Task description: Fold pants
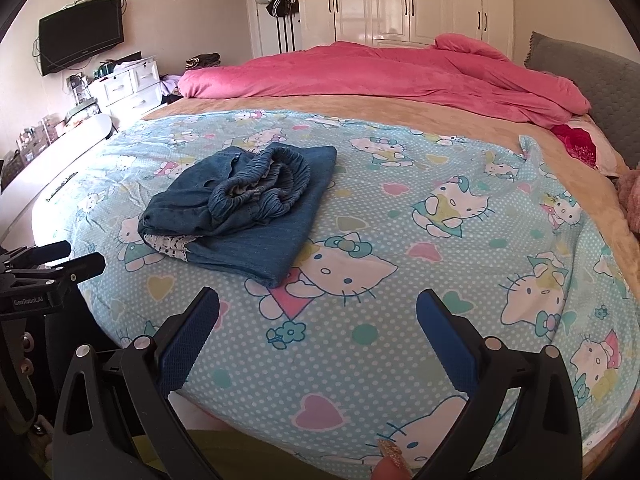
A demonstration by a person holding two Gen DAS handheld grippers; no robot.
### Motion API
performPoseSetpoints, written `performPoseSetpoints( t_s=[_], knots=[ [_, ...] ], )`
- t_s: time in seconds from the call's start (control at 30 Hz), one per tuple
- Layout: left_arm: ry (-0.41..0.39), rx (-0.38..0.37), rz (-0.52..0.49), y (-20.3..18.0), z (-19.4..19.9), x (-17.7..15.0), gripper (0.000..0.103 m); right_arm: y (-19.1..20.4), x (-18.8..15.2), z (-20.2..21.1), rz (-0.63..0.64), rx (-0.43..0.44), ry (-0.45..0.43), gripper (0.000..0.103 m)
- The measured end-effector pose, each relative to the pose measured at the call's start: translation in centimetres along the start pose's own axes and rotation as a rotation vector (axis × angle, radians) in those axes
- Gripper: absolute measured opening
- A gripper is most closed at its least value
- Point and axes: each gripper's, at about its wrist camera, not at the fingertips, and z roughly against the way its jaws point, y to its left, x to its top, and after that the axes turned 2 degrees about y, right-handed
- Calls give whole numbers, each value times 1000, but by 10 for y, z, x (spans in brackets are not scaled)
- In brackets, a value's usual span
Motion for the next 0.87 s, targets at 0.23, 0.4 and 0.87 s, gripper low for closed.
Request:
performPoseSetpoints(
  t_s=[0.23, 0.4, 0.87],
  knots=[
    [-2, 2, -14, 0, -2, 1, 94, -2, 1, 0, -3, -14, 0, 99],
    [15, 44, 23, 10, -7, 4, 94, -8, 1, -2, -6, -48, 5, 99],
    [92, 278, 203, 171, -89, 78, 94, -196, 22, -31, -296, -432, 44, 99]
  ],
)
